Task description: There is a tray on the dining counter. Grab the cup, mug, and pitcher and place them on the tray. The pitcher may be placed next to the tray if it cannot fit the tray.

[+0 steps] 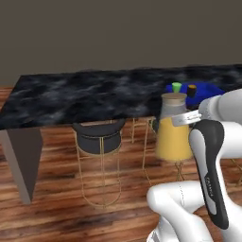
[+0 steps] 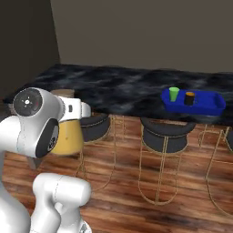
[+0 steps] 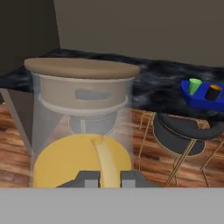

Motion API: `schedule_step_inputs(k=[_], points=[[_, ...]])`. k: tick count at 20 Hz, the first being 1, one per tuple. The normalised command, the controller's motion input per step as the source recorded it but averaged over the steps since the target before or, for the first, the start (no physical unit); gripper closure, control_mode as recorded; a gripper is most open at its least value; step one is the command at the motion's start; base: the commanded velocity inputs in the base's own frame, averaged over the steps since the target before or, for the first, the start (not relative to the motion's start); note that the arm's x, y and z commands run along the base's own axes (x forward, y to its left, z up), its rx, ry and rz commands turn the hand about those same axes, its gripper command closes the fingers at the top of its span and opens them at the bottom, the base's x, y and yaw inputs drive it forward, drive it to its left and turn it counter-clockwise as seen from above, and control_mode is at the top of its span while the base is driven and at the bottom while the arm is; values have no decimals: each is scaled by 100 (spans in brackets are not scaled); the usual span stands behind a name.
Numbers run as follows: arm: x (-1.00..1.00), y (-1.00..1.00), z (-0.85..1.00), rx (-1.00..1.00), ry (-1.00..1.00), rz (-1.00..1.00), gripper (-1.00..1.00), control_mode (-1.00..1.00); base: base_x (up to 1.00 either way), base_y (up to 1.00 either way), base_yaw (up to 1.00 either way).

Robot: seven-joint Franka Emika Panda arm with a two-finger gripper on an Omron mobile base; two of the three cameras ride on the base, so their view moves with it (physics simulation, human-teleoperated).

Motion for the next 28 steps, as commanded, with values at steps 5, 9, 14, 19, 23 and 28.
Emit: schedule_step_inputs(k=[5, 9, 14, 19, 23, 28], points=[[0, 0, 0, 0, 0, 0, 100, 100, 0, -100, 30], [0, 0, 0, 0, 0, 0, 100, 100, 0, -100, 14], [0, 0, 0, 0, 0, 0, 100, 100, 8, -100, 2], [0, 0, 0, 0, 0, 0, 100, 100, 22, -100, 0], [0, 0, 0, 0, 0, 0, 100, 100, 31, -99, -1], [0, 0, 0, 0, 0, 0, 100, 100, 42, -80, -8]])
